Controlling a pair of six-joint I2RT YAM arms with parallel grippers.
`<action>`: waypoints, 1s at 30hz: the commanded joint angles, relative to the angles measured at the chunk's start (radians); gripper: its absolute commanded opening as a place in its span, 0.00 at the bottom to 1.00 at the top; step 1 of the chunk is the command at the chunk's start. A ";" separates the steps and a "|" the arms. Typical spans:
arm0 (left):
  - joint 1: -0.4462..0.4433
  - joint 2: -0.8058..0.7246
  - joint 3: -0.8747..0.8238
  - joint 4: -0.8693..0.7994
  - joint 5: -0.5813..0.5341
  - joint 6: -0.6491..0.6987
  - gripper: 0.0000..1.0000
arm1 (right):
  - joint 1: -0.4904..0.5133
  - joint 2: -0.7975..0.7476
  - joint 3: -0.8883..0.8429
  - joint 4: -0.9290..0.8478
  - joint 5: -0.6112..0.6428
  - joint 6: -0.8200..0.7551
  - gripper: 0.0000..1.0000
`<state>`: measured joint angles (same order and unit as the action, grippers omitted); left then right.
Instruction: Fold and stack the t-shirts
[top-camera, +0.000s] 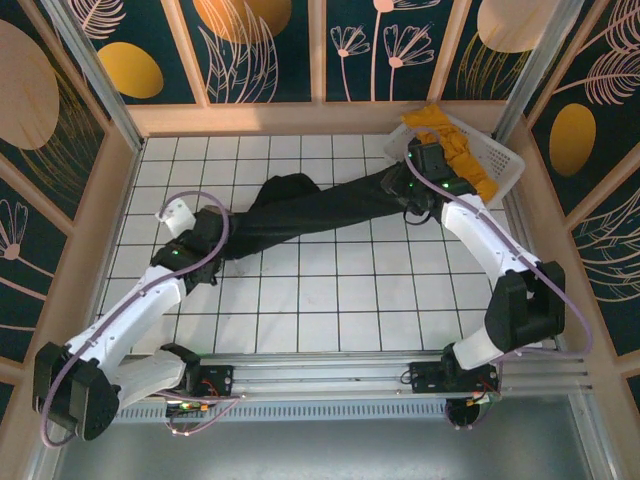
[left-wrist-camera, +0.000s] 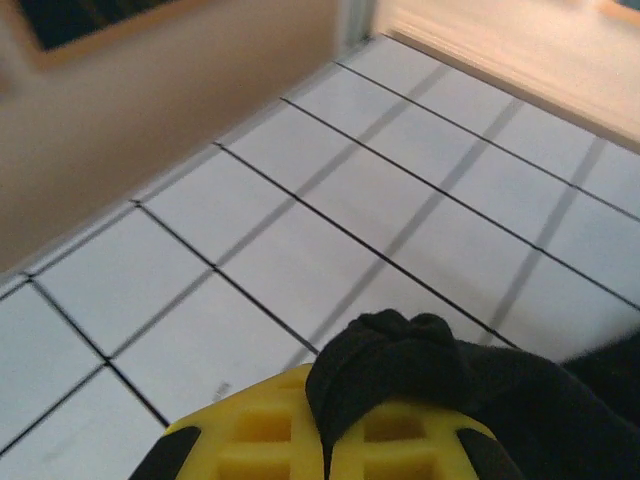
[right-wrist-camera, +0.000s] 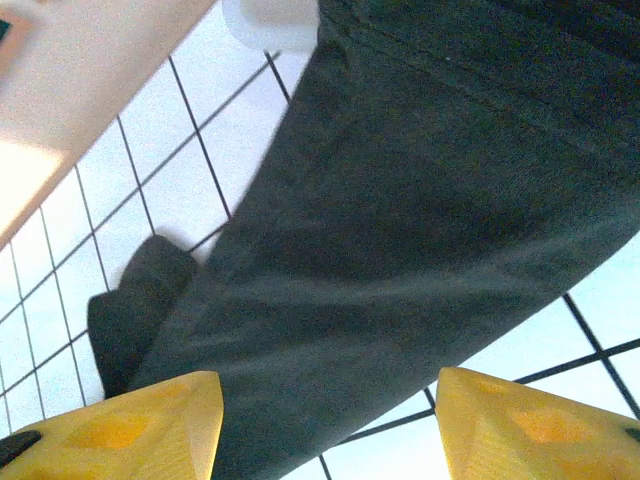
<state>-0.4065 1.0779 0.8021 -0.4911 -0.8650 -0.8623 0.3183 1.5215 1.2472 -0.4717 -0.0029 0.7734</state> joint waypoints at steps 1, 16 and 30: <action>0.114 -0.052 0.001 -0.081 -0.082 -0.080 0.00 | 0.017 0.023 0.013 -0.005 0.035 0.024 0.59; 0.248 0.032 -0.087 0.153 0.291 -0.028 0.00 | 0.054 0.124 0.037 0.015 0.024 0.012 0.59; 0.249 0.056 -0.057 0.164 0.335 0.031 0.00 | 0.147 0.556 0.397 0.024 -0.084 -0.282 0.53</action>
<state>-0.1604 1.1236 0.7181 -0.3435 -0.5480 -0.8570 0.4633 2.0418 1.5764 -0.4343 -0.0875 0.6083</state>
